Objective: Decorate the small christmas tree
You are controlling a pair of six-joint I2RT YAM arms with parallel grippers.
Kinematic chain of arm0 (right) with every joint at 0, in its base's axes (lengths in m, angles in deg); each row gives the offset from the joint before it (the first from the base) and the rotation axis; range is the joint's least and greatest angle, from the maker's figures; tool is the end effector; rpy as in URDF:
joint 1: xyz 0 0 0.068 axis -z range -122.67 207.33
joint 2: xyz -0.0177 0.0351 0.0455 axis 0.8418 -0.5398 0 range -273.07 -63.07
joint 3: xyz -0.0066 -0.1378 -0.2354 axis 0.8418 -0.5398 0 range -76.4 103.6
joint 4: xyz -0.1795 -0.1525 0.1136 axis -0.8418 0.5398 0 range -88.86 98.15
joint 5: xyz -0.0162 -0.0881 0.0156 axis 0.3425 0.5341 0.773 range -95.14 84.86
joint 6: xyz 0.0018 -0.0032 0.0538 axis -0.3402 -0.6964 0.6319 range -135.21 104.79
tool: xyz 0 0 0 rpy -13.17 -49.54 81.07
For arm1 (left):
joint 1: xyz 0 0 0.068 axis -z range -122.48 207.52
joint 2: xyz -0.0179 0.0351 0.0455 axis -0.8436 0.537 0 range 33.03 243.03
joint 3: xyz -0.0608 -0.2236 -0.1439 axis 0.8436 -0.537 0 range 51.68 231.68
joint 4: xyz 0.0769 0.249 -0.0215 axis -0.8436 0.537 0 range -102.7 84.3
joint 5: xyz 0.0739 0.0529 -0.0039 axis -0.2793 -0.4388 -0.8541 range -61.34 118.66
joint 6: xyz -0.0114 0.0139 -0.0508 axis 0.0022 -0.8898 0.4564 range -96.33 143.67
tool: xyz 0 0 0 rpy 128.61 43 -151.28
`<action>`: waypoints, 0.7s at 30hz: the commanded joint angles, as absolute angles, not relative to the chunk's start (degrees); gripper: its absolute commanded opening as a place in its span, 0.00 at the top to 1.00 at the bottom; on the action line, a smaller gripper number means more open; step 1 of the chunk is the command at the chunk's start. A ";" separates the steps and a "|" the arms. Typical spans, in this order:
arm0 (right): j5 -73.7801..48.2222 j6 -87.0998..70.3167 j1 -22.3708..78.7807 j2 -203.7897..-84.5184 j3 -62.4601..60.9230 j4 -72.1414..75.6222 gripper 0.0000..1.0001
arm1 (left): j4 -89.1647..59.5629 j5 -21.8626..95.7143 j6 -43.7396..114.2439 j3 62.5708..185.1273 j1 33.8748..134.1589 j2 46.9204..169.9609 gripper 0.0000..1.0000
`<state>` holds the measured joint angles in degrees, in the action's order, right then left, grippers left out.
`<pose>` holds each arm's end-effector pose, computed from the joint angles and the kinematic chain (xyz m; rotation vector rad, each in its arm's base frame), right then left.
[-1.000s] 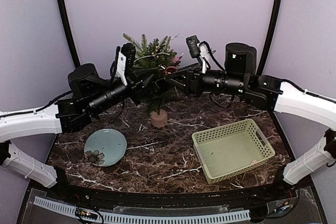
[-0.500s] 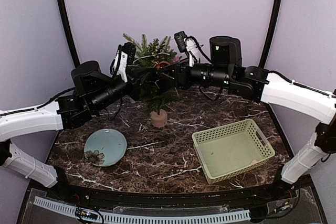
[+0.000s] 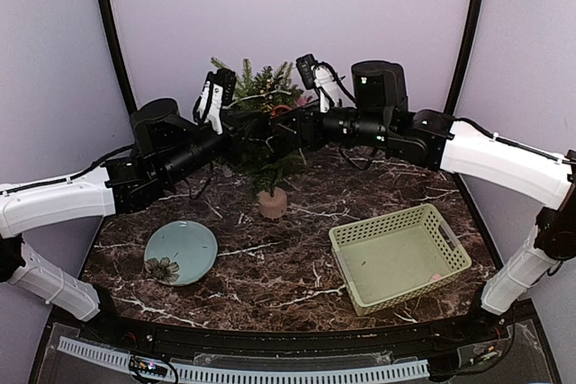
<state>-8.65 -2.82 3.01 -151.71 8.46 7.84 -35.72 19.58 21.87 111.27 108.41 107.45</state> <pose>0.2141 0.3016 0.4014 -0.7026 1.7024 0.8894 0.1996 -0.2364 0.3787 0.5243 1.3584 -0.5904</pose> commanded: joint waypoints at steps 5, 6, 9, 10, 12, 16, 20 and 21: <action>-7.06 -3.28 3.45 -152.38 11.10 6.57 0.77 | -35.84 20.04 22.33 114.27 107.89 108.31 1.00; -7.07 -3.31 3.45 -152.51 11.21 6.59 0.77 | -35.78 19.96 22.34 114.31 107.84 108.28 1.00; -7.20 -3.17 3.45 -153.08 11.61 6.68 0.77 | -35.45 19.27 22.44 114.28 107.72 108.15 1.00; -7.12 -3.18 3.52 -153.22 11.84 6.82 0.77 | -35.33 19.09 22.44 114.27 107.71 108.08 1.00; -7.03 -3.29 3.54 -153.84 12.44 7.34 0.77 | -35.05 18.90 22.63 114.12 107.51 108.01 1.00; -6.08 -3.28 3.61 -154.97 13.65 8.73 0.77 | -34.66 18.98 23.33 114.00 106.90 108.34 1.00; -5.40 -3.50 3.58 -155.18 13.64 9.38 0.77 | -34.62 19.18 23.40 113.80 106.48 108.64 1.00; -5.40 -3.51 3.62 -155.20 13.65 9.52 0.77 | -34.60 19.28 23.40 113.72 106.36 108.73 1.00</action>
<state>-6.64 -2.85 3.29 -154.99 11.87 9.44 -34.91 19.52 22.81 112.63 106.92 108.85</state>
